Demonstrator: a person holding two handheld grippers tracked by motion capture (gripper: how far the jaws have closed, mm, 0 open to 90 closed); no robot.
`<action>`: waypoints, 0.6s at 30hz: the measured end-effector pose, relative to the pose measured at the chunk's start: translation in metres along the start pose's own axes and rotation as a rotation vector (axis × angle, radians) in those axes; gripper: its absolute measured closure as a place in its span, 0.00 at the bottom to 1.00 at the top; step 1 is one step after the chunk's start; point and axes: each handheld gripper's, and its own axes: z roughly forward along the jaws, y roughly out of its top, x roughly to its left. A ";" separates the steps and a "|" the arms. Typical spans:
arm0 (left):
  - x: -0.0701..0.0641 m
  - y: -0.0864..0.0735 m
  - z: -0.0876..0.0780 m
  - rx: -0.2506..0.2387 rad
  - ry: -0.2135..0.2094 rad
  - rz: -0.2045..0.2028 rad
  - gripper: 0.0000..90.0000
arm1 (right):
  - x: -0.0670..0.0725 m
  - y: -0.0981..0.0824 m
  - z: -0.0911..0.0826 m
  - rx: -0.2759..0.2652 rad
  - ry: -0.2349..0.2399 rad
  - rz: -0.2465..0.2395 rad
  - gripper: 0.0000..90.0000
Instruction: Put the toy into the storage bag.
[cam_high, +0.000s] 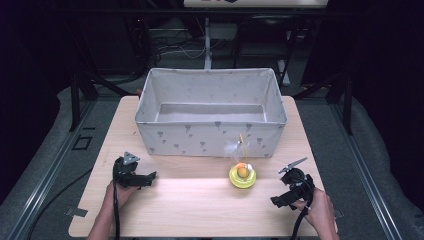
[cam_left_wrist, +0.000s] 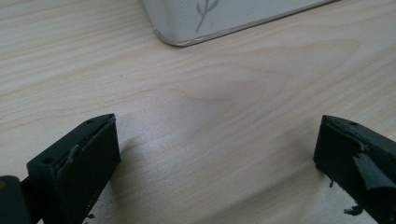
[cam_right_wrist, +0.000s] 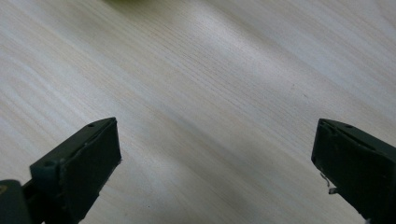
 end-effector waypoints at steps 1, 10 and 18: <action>0.000 0.000 0.000 0.000 0.002 0.000 0.00 | 0.000 0.000 0.000 0.002 -0.001 -0.001 0.01; 0.000 0.000 0.000 0.000 0.002 0.000 0.00 | 0.002 0.003 -0.003 0.016 -0.003 -0.013 0.02; 0.000 0.000 0.000 0.001 0.001 0.001 0.00 | 0.008 0.007 -0.008 0.024 -0.005 -0.030 0.02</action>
